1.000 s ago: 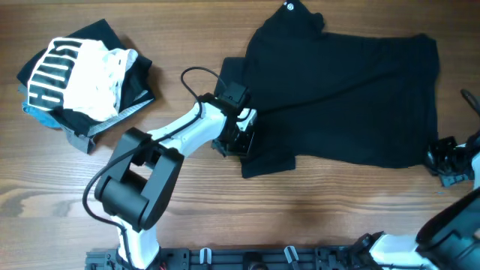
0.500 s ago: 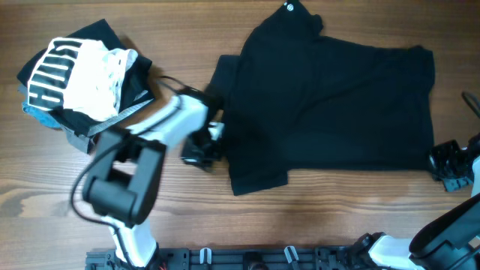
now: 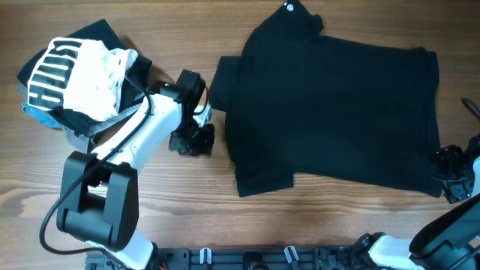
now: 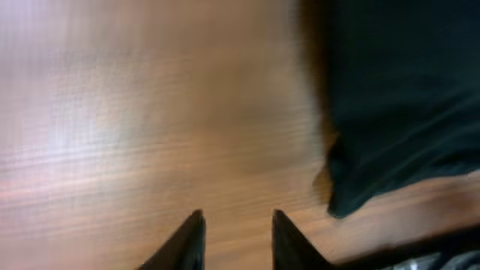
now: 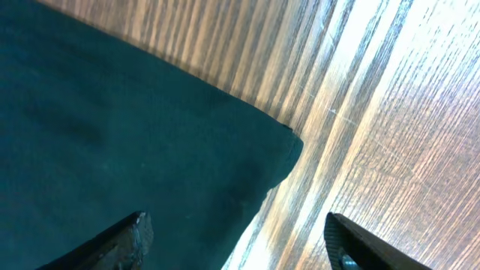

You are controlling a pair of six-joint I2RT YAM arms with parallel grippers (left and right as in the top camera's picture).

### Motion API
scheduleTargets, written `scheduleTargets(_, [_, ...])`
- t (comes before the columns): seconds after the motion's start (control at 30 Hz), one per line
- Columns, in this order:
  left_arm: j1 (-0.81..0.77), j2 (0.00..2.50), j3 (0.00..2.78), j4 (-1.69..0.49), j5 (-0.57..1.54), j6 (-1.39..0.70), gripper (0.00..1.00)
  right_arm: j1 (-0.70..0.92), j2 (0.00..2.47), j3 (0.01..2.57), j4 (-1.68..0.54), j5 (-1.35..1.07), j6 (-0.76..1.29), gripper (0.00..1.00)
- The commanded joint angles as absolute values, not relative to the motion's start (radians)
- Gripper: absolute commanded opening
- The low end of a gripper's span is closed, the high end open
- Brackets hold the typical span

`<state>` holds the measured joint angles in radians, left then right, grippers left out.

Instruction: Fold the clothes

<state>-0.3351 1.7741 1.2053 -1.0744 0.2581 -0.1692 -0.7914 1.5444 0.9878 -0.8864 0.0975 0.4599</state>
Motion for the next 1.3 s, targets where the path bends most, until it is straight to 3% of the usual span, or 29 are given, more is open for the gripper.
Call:
scheduleTargets(0.0, [-0.348, 1.748, 1.224, -0.878, 0.272, -0.162, 0.41, -0.794, 1.518, 1.055, -0.889, -0.008, 0.469, 0.8])
scheduleTargets(0.03, [-0.35, 1.751, 1.224, -0.831, 0.272, -0.162, 0.33, -0.794, 1.513, 1.063, -0.889, -0.032, 0.469, 0.83])
scheduleTargets(0.07, [-0.352, 1.759, 1.224, -0.767, 0.271, -0.162, 0.17, -0.794, 1.504, 1.074, -0.887, -0.061, 0.459, 0.85])
scheduleTargets(0.13, [-0.357, 1.777, 1.224, -0.641, 0.273, -0.169, 0.04, -0.794, 1.481, 1.091, -0.878, -0.121, 0.415, 0.86])
scheduleTargets(0.6, [-0.369, 2.004, 1.224, -0.352, 0.322, -0.169, 0.04, -0.795, 1.365, 1.12, -0.913, -0.392, 0.261, 0.89])
scheduleTargets(0.73, [-0.356, 2.054, 1.224, -0.46, 0.03, -0.274, 0.04, -0.795, 1.365, 1.12, -0.936, -0.382, 0.262, 0.89])
scheduleTargets(0.93, [-0.284, 2.058, 1.224, -0.635, -0.2, -0.357, 0.04, -0.795, 1.365, 1.12, -0.936, -0.383, 0.262, 0.89])
scheduleTargets(1.17, [-0.112, 2.038, 1.224, -0.718, -0.203, -0.374, 0.04, -0.794, 1.365, 1.118, -0.937, -0.383, 0.265, 0.89])
scheduleTargets(1.27, [-0.078, 1.991, 1.224, -0.719, -0.059, -0.279, 0.04, -0.769, 1.369, 1.107, -0.915, -0.383, 0.261, 0.87])
